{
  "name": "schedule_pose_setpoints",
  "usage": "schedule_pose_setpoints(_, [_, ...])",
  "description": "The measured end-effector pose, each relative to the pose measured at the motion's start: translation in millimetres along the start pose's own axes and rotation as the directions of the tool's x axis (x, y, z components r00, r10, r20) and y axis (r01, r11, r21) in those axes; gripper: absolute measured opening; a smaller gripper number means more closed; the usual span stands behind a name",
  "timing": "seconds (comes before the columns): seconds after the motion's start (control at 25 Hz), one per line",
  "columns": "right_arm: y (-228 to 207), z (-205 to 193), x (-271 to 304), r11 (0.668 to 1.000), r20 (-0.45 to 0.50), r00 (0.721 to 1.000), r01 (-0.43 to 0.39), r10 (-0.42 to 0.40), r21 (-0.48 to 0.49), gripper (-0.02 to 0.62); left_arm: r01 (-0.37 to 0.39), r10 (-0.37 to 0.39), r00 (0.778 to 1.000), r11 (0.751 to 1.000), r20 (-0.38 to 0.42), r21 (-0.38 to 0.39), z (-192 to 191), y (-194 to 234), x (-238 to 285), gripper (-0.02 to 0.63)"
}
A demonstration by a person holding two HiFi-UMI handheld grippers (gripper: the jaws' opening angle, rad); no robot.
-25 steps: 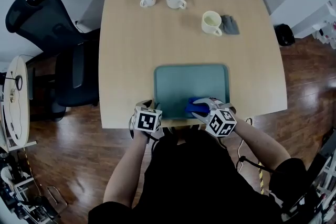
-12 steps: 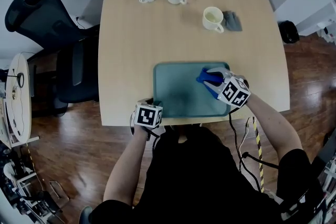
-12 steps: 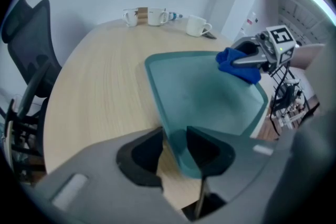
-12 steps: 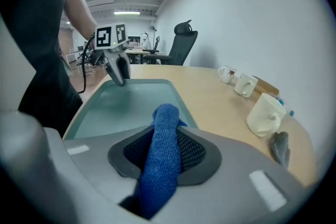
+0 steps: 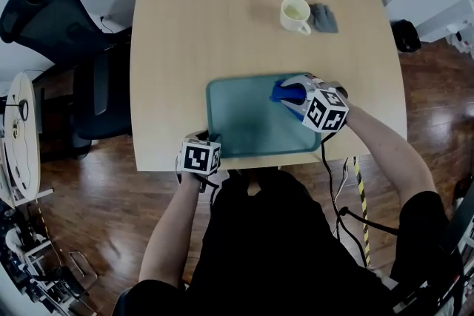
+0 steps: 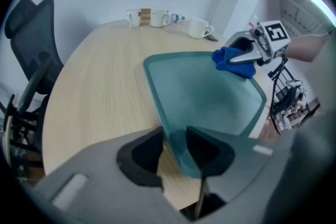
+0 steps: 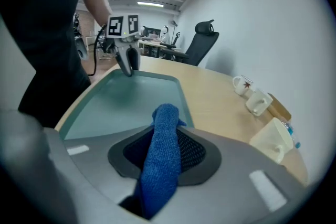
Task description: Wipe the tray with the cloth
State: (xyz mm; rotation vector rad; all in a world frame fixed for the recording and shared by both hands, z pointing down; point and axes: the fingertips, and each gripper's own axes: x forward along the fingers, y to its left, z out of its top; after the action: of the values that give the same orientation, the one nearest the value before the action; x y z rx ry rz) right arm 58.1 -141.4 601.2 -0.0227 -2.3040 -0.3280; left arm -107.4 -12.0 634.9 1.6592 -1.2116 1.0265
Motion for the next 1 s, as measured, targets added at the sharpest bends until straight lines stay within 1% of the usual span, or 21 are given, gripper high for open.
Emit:
schedule_pose_setpoints(0.2, [80,23,-14,0.996,0.081,0.994,-0.080,0.077,0.043,0.113,0.003,-0.003,1.000,1.000,-0.001,-0.012,-1,0,0,0.144])
schedule_pose_setpoints(0.32, [123,32,-19,0.994,0.095,0.992,-0.094,0.088,0.060,0.114,0.025,-0.025,1.000,1.000,0.000,-0.008,-3,-2,4,0.144])
schedule_pose_setpoints(0.4, [133,31,-18,0.993,0.091,0.994,-0.073,0.065,0.089,0.114,0.038,-0.038,0.999,0.999,0.001,-0.004,-4,-3,7,0.144])
schedule_pose_setpoints(0.52, [125,25,-15,0.984,0.082,0.997,-0.015,0.000,0.179,0.114,0.043,-0.043,0.999,0.999,0.008,-0.001,-5,-4,9,0.144])
schedule_pose_setpoints(0.6, [109,17,-15,0.961,0.064,0.996,0.045,-0.065,0.273,0.112,0.048,-0.048,0.999,0.999,0.013,0.004,-5,-6,10,0.144])
schedule_pose_setpoints(0.64, [98,11,-15,0.936,0.044,0.993,0.092,-0.114,0.340,0.112,0.052,-0.052,0.999,0.999,0.016,0.007,-5,-6,10,0.144])
schedule_pose_setpoints(0.68, [84,2,-15,0.896,0.014,0.984,0.154,-0.176,0.416,0.112,0.056,-0.057,0.998,0.998,0.018,0.010,-6,-7,10,0.144])
schedule_pose_setpoints(0.72, [68,-8,-16,0.840,-0.030,0.969,0.228,-0.246,0.493,0.112,0.062,-0.062,0.998,0.998,0.019,0.012,-6,-7,10,0.144])
schedule_pose_setpoints(0.76, [51,-20,-20,0.769,-0.088,0.945,0.310,-0.316,0.559,0.112,0.069,-0.069,0.997,0.997,0.020,0.016,-6,-7,9,0.143])
schedule_pose_setpoints(0.84, [16,-46,-30,0.605,-0.222,0.876,0.460,-0.428,0.650,0.114,0.085,-0.086,0.996,0.996,0.023,0.032,-6,-8,9,0.141])
schedule_pose_setpoints(0.88, [1,-60,-34,0.520,-0.283,0.842,0.514,-0.460,0.682,0.114,0.093,-0.095,0.995,0.995,0.025,0.044,-6,-8,9,0.140])
schedule_pose_setpoints(0.96, [-23,-83,-42,0.355,-0.380,0.784,0.579,-0.491,0.734,0.114,0.104,-0.106,0.994,0.992,0.030,0.073,-6,-8,7,0.136])
schedule_pose_setpoints(1.0, [-32,-91,-45,0.278,-0.423,0.758,0.600,-0.496,0.750,0.114,0.104,-0.107,0.994,0.991,0.034,0.086,-6,-7,5,0.132])
